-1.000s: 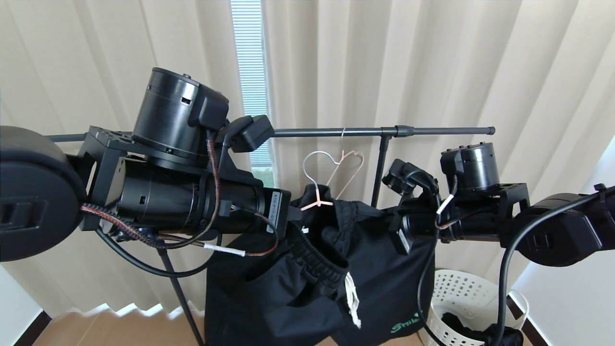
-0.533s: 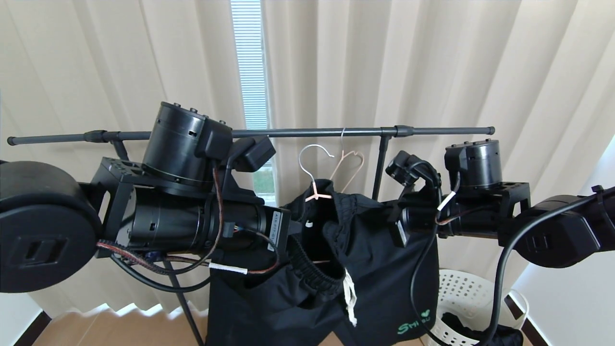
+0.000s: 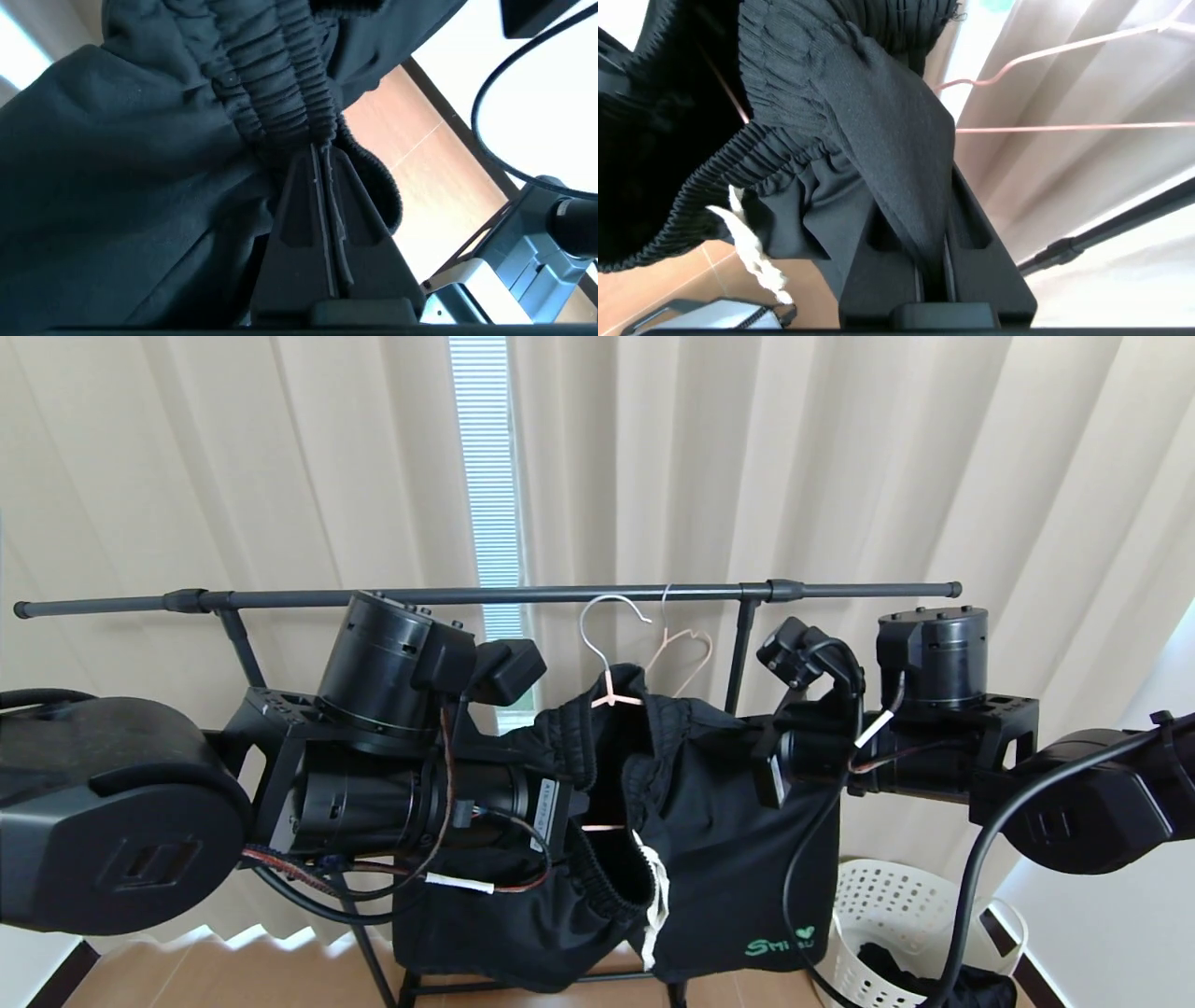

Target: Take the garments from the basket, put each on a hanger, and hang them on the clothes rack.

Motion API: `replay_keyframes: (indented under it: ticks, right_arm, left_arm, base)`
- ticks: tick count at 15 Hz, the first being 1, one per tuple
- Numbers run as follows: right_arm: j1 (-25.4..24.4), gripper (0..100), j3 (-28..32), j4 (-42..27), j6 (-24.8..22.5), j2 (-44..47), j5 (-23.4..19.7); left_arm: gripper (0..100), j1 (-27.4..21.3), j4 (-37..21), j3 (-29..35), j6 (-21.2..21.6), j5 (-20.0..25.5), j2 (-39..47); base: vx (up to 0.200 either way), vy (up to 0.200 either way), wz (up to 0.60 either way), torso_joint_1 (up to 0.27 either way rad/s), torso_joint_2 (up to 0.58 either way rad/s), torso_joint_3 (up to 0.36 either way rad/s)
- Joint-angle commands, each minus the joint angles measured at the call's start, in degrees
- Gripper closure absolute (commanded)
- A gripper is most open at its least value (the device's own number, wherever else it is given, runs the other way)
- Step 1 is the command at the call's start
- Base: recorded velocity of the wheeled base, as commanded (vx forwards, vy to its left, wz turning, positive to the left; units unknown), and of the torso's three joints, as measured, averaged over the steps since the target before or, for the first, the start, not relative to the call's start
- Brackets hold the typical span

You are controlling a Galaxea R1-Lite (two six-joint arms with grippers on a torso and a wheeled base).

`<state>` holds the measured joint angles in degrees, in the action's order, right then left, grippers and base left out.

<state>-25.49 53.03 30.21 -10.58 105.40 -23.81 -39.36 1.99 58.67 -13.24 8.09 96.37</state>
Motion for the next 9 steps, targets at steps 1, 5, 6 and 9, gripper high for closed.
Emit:
replay_keyframes:
  ticks: [1, 5, 6, 9]
  right_arm:
    - [-0.88, 100, -1.44, 1.70, 0.03, -0.46, -0.01]
    - [-0.96, 100, -3.11, 3.63, 0.03, -1.60, -0.71]
    - [-0.96, 100, -3.46, 3.63, 0.03, -2.22, -1.24]
    - [-0.96, 100, -4.16, 3.63, -0.05, -2.92, -1.94]
  left_arm:
    - [100, -0.01, 0.39, -0.05, -0.12, -0.01, 0.75]
    - [100, -0.10, 4.25, -1.63, 0.14, -0.10, 1.02]
    - [100, -0.10, 4.78, -1.81, 0.58, -0.10, 1.02]
    - [0, -0.01, 5.31, -1.72, 0.76, -0.10, 1.19]
  base:
    - [0.000, 0.000, 0.00, 0.000, 0.00, 0.000]
    - [0.000, 0.000, 0.00, 0.000, 0.00, 0.000]
    - [0.000, 0.000, 0.00, 0.000, 0.00, 0.000]
    - [0.000, 0.000, 0.00, 0.000, 0.00, 0.000]
